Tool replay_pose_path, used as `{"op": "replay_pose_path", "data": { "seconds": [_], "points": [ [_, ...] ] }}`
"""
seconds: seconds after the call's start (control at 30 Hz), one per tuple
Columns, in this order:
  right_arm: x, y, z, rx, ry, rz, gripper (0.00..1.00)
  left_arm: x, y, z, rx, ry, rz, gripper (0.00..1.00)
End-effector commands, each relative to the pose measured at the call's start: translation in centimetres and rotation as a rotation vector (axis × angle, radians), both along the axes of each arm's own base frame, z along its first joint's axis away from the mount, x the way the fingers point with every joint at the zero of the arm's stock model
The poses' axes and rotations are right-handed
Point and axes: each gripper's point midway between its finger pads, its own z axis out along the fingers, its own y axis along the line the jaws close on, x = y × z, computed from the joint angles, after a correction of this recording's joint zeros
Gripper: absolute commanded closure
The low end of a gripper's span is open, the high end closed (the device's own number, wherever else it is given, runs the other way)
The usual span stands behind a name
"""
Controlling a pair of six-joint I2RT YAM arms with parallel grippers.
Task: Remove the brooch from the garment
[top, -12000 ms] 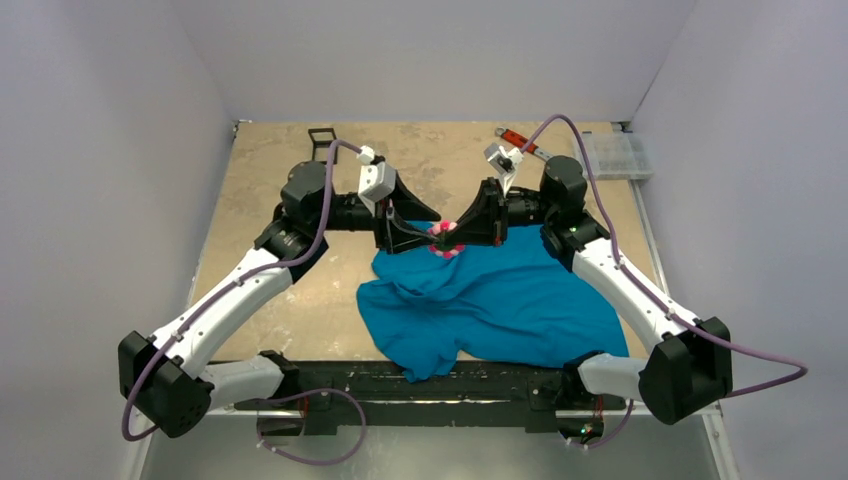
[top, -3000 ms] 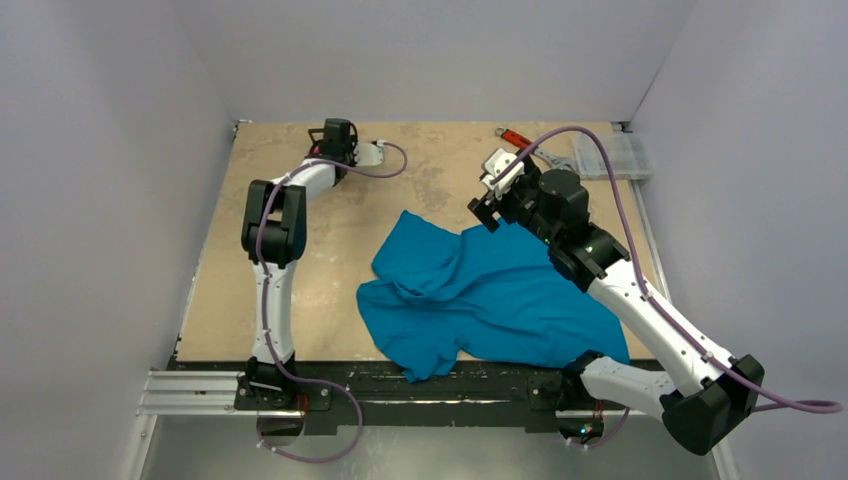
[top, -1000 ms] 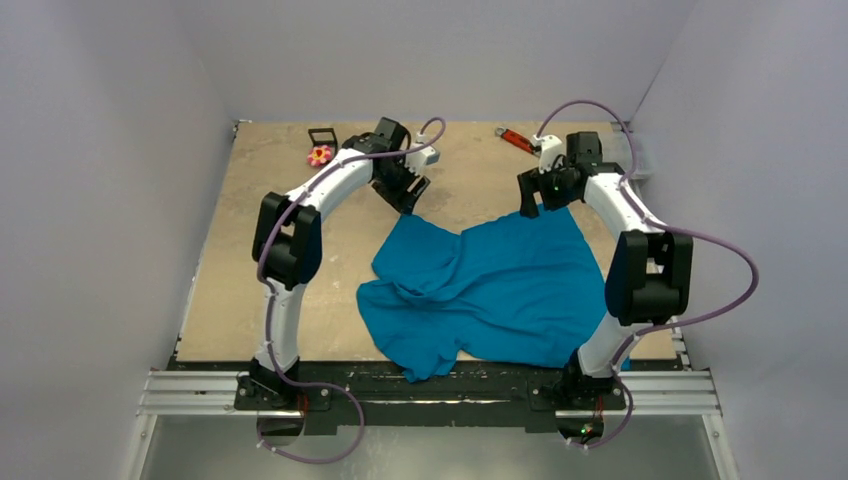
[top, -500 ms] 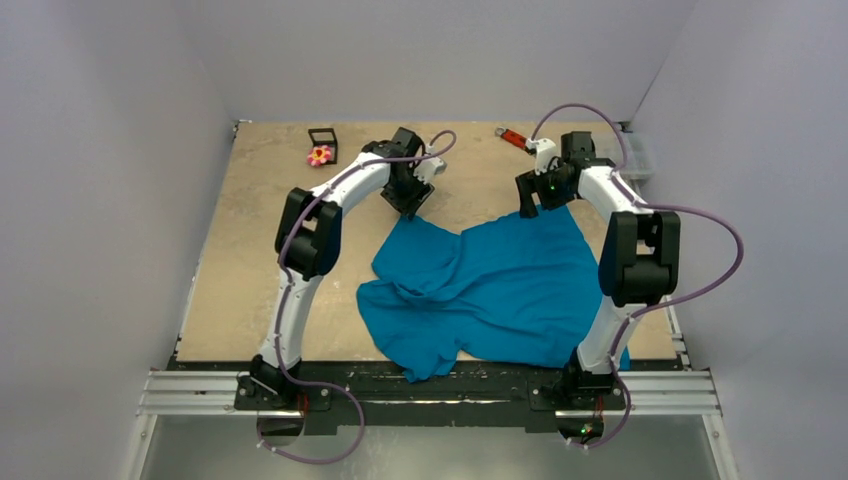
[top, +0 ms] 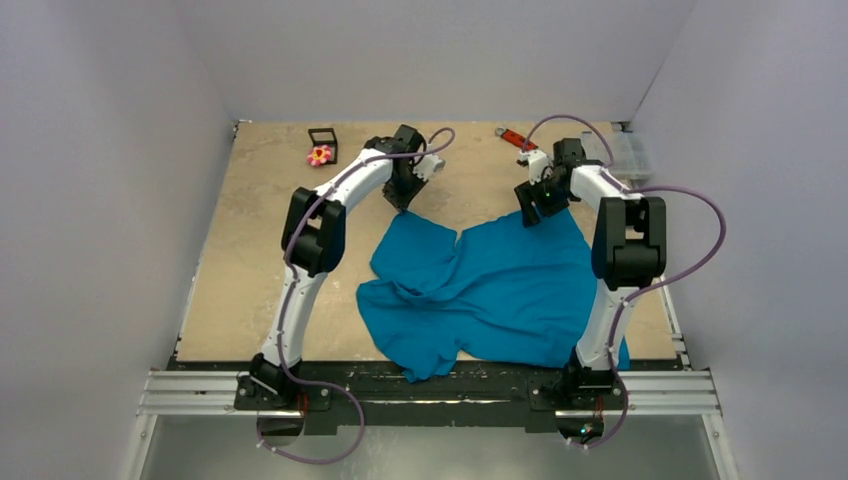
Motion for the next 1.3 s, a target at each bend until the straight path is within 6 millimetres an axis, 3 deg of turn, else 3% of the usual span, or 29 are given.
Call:
{"op": "replay_pose_path", "data": {
  "seconds": [0.0, 0.3, 0.4, 0.6, 0.8, 0.83, 0.93, 1.13, 1.27],
  "points": [
    [0.3, -1.6, -1.1, -0.085, 0.022, 0.013, 0.36, 2.4, 2.5, 4.1, 0.040, -0.113, 0.063, 1.00],
    [3.5, -3.0, -2.7, -0.156, -0.018, -0.038, 0.42, 8.3, 10.3, 6.7, 0.161, -0.268, 0.193, 1.00],
    [4.9, -3.2, -2.8, -0.161, -0.037, -0.054, 0.42, 10.1, 11.4, 7.5, 0.171, -0.323, 0.196, 1.00],
    [7.3, -3.5, -3.1, -0.170, -0.074, -0.087, 0.42, 13.7, 12.0, 8.4, 0.217, -0.488, 0.146, 1.00],
    [9.4, -4.5, -3.3, -0.218, -0.116, -0.126, 0.43, 18.1, 11.3, 9.7, 0.217, -0.663, 0.088, 1.00],
    [9.6, -5.9, -3.4, -0.227, -0.116, -0.153, 0.43, 18.7, 11.1, 9.9, 0.218, -0.685, 0.079, 1.00],
    [10.5, -6.8, -3.5, -0.239, -0.131, -0.177, 0.43, 20.4, 10.8, 9.7, 0.236, -0.746, 0.043, 1.00],
    [12.2, -8.7, -3.6, -0.263, -0.154, -0.233, 0.43, 23.4, 10.2, 9.9, 0.265, -0.856, -0.005, 1.00],
    [12.9, -8.8, -3.2, -0.249, -0.167, -0.244, 0.43, 24.6, 9.8, 9.8, 0.282, -0.918, -0.040, 1.00]
  ]
}}
